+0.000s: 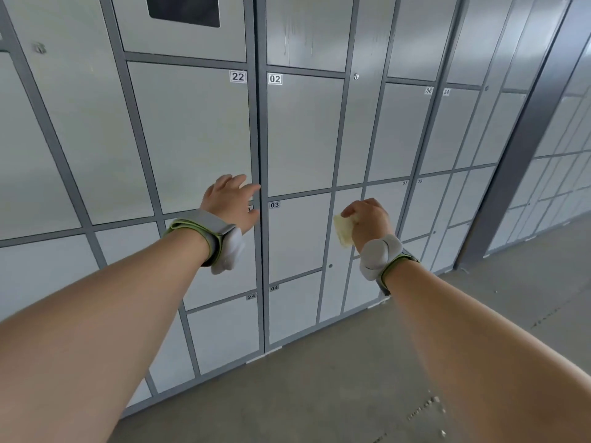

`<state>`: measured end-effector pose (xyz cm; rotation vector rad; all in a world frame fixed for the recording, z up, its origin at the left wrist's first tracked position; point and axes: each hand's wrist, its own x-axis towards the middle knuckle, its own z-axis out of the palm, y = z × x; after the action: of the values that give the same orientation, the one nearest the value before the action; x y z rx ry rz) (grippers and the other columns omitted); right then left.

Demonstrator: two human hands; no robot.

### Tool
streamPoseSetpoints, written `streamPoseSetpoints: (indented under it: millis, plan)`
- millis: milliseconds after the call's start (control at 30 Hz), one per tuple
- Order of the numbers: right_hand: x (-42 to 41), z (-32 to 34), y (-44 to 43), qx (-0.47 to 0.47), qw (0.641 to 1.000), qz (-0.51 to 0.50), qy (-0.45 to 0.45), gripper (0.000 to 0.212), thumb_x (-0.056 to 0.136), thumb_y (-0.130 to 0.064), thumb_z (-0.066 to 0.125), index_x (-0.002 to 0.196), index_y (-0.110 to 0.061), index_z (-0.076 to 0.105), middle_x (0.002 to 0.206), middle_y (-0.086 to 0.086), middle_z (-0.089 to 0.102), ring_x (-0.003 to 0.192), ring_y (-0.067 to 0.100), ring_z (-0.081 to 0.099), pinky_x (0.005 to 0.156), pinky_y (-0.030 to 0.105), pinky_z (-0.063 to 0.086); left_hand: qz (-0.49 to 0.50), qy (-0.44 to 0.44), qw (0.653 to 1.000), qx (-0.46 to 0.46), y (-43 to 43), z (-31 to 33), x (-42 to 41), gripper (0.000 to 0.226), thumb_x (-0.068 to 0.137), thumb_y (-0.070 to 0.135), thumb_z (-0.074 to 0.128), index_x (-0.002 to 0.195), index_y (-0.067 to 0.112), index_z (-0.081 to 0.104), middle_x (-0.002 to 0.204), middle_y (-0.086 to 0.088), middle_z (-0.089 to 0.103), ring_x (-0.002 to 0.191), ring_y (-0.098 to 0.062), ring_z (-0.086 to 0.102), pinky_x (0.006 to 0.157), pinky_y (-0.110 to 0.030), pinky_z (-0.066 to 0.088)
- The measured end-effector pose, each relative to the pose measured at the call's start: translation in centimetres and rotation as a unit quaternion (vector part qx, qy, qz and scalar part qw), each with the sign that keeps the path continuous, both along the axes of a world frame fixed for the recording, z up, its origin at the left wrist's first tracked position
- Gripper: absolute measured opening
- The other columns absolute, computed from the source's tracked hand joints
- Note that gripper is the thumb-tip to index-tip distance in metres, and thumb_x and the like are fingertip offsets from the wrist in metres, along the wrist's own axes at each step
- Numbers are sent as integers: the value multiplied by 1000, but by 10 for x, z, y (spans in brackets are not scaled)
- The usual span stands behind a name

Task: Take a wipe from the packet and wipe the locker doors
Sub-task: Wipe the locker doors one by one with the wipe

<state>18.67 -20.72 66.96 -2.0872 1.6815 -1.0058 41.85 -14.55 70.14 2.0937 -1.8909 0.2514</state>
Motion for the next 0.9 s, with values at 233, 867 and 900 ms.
streamPoseSetpoints:
  millis: [233, 867, 900]
  plan:
    - [35, 31, -52, -46, 999, 6, 8, 36, 85, 14, 41, 94, -6, 68, 126, 7, 47, 106, 28, 53, 89, 34, 44, -6, -15, 999, -33, -48, 42, 27, 57, 96, 31, 45, 148, 24, 25, 157, -3, 15, 144, -23, 5, 114, -36, 9]
    - [39, 158, -270, -160, 986, 44, -38, 46, 86, 15, 39, 124, -2, 58, 134, 9, 43, 119, 25, 47, 84, 12, 33, -39, -119, 982, -143, -261, 144, 21, 65, 96, 28, 44, 151, 22, 11, 159, -1, 0, 146, -21, -8, 117, -40, -5]
    - [41, 161, -282, -164, 982, 48, -82, 43, 86, 14, 39, 122, -1, 59, 127, 5, 49, 117, 26, 48, 76, 8, 33, -44, -122, 980, -150, -272, 149, 22, 65, 96, 28, 44, 151, 22, 12, 159, -1, 0, 146, -21, -8, 117, -40, -5]
